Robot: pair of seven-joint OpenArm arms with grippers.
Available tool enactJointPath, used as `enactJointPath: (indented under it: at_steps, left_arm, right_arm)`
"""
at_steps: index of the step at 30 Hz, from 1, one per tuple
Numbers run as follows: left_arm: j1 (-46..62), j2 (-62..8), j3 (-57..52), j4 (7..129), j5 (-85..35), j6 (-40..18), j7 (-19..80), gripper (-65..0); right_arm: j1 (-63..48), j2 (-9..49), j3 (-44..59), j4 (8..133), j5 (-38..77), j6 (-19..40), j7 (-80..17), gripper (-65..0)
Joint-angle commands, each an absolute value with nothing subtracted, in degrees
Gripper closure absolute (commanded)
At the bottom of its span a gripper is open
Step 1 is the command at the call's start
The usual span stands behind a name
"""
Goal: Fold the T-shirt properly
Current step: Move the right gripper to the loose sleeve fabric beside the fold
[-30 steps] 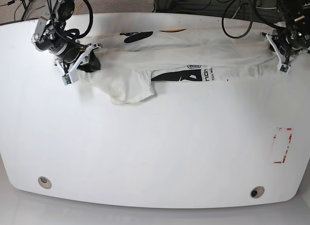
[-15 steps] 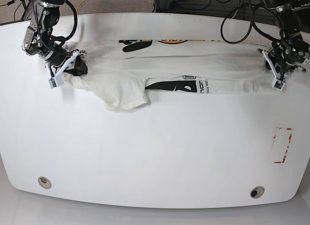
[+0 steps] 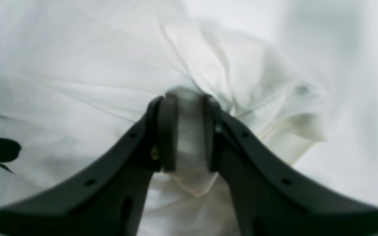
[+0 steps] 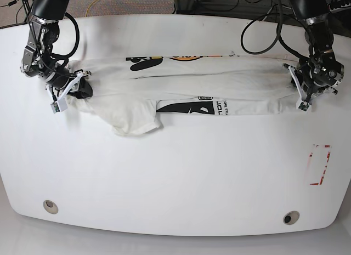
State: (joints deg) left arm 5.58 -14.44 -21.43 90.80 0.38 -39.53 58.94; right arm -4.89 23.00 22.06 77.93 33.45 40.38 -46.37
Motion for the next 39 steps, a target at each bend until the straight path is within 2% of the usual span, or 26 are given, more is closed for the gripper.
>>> enactJointPath:
  at_steps: [1, 4, 6, 10, 13, 15, 19, 27, 39]
  left_arm:
    - [5.8, -14.4, -21.4, 92.9, 0.3, -40.0, 61.2, -19.4]
    - [4.9, -14.4, -21.5, 95.0, 0.3, -40.0, 62.5, -24.6]
    - [4.2, -14.4, -21.6, 96.6, 0.3, -40.0, 64.0, -29.2]
    - [3.2, -14.3, -22.5, 99.2, 0.2, -40.0, 65.9, -36.3]
    - [2.1, -12.9, -24.0, 101.1, -0.2, -40.0, 66.8, -37.5]
    - [1.3, -12.3, -24.7, 101.9, -0.9, -40.0, 67.7, -37.5]
    - [0.1, -12.2, -25.2, 103.3, -2.5, -40.0, 69.1, -37.5]
    - [-0.2, -12.0, -25.2, 105.4, -3.1, -40.0, 69.4, -37.5]
    - [0.6, -12.2, -26.8, 105.2, -3.2, -40.0, 69.4, -37.5]
  right_arm:
    - [-4.2, 25.3, 22.6, 81.7, 33.5, 40.0, -46.8, -14.6]
    - [-3.6, 25.6, 22.6, 85.0, 33.8, 40.0, -48.1, -21.4]
    - [-3.6, 25.5, 22.6, 88.1, 33.9, 40.0, -49.3, -31.7]
    - [-3.5, 24.9, 22.3, 93.5, 33.9, 40.0, -50.1, -48.0]
    - [-1.6, 22.9, 22.1, 96.1, 33.6, 40.0, -50.4, -57.1]
    - [-0.1, 21.9, 22.0, 96.0, 33.5, 40.0, -51.0, -60.1]
    - [3.2, 20.3, 20.9, 93.2, 32.8, 40.0, -51.3, -60.6]
    - [10.8, 16.7, 15.5, 83.0, 21.7, 40.0, -50.9, -60.6]
    - [15.2, 12.8, 15.1, 72.0, 12.4, 40.0, -44.3, -60.4]
